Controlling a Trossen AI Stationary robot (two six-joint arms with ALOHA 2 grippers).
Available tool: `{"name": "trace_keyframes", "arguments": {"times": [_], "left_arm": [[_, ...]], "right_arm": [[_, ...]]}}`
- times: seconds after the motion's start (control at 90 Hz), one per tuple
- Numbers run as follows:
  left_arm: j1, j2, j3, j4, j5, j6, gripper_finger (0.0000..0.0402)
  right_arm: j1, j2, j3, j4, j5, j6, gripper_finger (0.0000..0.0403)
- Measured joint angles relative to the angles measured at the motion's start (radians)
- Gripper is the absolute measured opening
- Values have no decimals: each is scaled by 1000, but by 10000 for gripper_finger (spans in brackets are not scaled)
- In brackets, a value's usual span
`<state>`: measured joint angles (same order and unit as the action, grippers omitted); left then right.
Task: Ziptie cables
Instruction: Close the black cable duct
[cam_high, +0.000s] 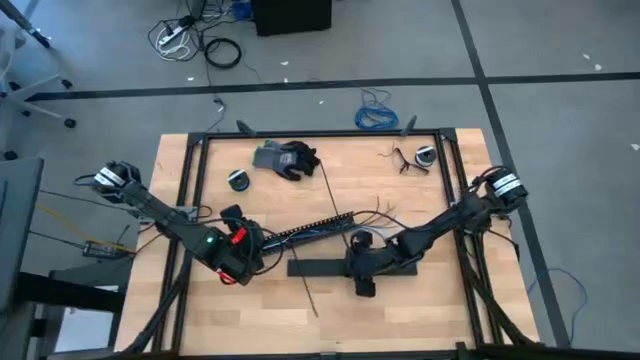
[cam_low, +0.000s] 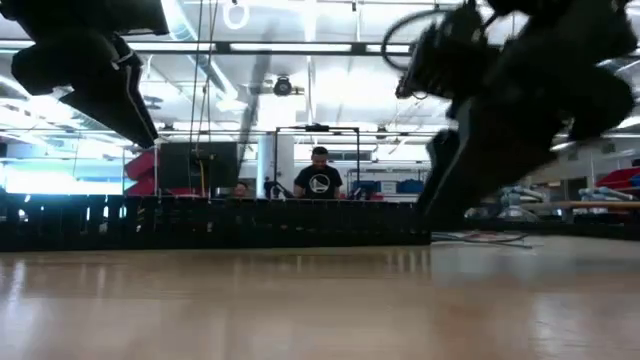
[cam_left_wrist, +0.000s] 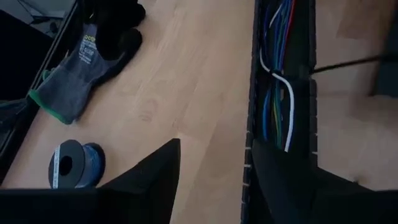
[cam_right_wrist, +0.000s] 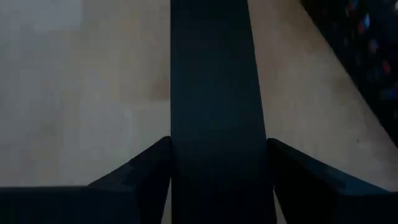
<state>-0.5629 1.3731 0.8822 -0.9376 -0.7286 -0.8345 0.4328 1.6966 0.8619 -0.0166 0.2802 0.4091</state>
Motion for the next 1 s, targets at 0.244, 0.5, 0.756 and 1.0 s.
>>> {"name": "trace_keyframes", "arguments": {"times": [0.244,0.5,0.756,1.0], "left_arm": [[0,0,0,-5,1,-7,193],[1,0,-22,60,72,16,193],[1,0,-50,66,75,-11,193],[1,0,-86,202,98,53,193]], "right_arm": [[42,-145,0,-152,113,-17,232],[-36,-308,0,-260,187,-189,232],[-182,-462,0,-269,164,-386,233],[-355,-521,0,-333,-9,-465,231]]}}
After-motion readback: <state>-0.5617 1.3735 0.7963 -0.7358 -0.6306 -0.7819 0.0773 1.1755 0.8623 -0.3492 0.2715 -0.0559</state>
